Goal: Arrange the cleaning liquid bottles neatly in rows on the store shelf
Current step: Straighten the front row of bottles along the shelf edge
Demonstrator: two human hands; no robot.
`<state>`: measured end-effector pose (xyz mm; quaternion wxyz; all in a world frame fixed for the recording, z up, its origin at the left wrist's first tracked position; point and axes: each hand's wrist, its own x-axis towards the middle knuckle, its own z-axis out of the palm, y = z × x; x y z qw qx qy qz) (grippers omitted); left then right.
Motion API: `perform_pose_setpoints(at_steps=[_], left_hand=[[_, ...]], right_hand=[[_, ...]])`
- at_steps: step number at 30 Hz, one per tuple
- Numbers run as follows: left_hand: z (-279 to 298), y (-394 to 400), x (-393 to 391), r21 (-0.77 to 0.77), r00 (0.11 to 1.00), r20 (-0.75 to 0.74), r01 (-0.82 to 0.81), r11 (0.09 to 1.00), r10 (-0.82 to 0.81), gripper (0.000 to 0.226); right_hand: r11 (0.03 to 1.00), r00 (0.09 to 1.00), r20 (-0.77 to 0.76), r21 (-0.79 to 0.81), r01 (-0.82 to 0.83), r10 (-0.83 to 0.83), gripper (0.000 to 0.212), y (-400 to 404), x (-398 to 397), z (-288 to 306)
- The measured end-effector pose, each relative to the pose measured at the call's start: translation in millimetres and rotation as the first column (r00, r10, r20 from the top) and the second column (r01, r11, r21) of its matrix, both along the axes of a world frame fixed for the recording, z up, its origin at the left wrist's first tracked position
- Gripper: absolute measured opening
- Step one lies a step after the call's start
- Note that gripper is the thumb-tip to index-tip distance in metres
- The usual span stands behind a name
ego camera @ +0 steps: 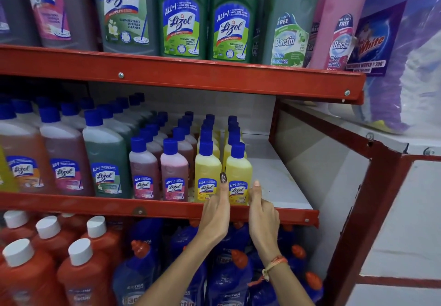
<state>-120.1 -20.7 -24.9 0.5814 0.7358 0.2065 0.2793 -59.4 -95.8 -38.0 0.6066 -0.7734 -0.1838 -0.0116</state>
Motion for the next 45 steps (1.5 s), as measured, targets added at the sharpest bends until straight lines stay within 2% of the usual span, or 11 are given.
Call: perform_pose_setpoints(at_steps=[3,10,19,24,27,30,35,38,41,45], left_hand=[[3,1,-1,-0.033,1.000,-0.013,0.015,0.999,-0.015,0.042],[8,5,-5,0.009,0.999,-0.053,-0.009,1.000,0.009,0.047],[8,5,-9,0.025,1.000,0.004,0.015,1.000,-0.015,0.043],[5,12,-14,-0.051,0.996,0.038,0.077,0.996,-0.075,0.043],[-6,23,-28,-0.062,0.990,0.125,-0.056,0.997,0.063,0.040],[-17,31,-47,-0.054,0.949,0.221,-0.218,0.974,0.225,0.036],[-24,38,-51,-0.108,0.982,0.089,-0.159,0.981,0.169,0.039],[-20,45,-46,-0.166,0.990,0.041,-0.129,0.978,0.137,0.038],[-20,49,-44,-0.196,0.994,0.016,-0.104,0.975,0.109,0.036],[-23,52,-47,-0.223,0.996,0.053,-0.055,0.973,0.069,0.035]], right_hand=[[1.000,1.000,-0.004,0.000,-0.005,0.005,0.070,0,2,-2],[1.000,1.000,-0.017,-0.006,-0.016,0.016,0.071,-2,-1,-3],[1.000,1.000,-0.032,-0.016,0.001,-0.002,0.072,-1,-7,3],[1.000,1.000,-0.001,0.013,0.020,-0.020,0.063,-1,-15,1],[0.981,0.987,0.129,0.179,0.073,-0.097,0.044,1,-37,-5],[0.970,0.994,0.102,0.233,-0.066,0.043,0.027,14,-56,-7],[0.963,0.970,-0.103,0.175,-0.202,0.222,0.043,38,-61,-11],[0.972,0.965,-0.139,0.108,-0.209,0.223,0.048,43,-61,-9],[0.974,0.961,-0.177,0.111,-0.196,0.214,0.048,48,-60,-9],[0.986,0.970,-0.185,0.087,-0.145,0.159,0.058,51,-63,-7]])
